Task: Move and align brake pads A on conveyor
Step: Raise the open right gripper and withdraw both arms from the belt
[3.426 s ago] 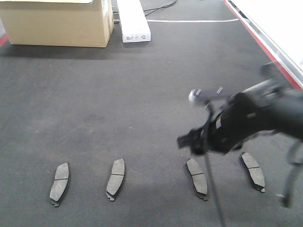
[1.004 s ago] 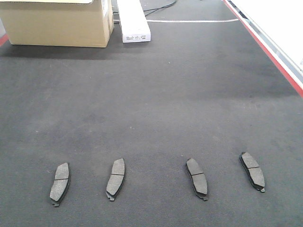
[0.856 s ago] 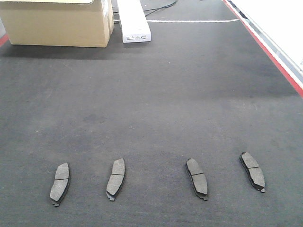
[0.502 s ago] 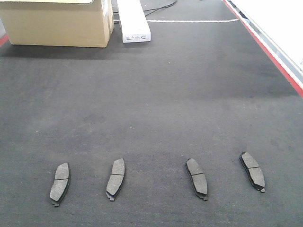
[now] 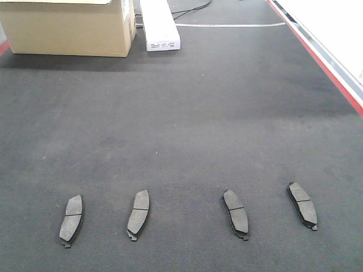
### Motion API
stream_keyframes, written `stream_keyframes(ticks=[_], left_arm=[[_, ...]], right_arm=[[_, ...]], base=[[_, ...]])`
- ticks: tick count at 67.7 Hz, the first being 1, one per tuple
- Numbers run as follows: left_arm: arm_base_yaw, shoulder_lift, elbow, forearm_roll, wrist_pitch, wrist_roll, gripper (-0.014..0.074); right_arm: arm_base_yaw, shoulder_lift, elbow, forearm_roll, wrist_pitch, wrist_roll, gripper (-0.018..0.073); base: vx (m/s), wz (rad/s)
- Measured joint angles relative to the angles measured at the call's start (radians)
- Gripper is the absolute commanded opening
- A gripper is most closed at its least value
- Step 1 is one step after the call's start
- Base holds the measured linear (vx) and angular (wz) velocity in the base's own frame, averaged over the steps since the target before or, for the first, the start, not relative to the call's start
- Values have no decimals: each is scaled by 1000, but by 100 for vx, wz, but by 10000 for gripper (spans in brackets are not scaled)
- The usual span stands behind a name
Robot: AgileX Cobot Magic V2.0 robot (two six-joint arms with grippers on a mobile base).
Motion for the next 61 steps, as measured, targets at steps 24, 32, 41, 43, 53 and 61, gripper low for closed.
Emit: stream_keyframes(ticks=[24, 32, 41, 43, 53, 61], left_arm=[[0, 0, 0, 0, 0, 0, -6], [0, 0, 0, 0, 0, 0, -6], [0, 0, 0, 0, 0, 0, -6], [0, 0, 0, 0, 0, 0, -6], [0, 0, 0, 0, 0, 0, -6], [0, 0, 0, 0, 0, 0, -6]], right_arm=[[0, 0, 0, 0, 0, 0, -12], [0, 0, 0, 0, 0, 0, -12], [0, 0, 0, 0, 0, 0, -12], [0, 0, 0, 0, 0, 0, -12], [0, 0, 0, 0, 0, 0, -12], [0, 0, 0, 0, 0, 0, -12]], base=[[0, 0], [0, 0], [0, 0], [0, 0], [0, 0], [0, 0]])
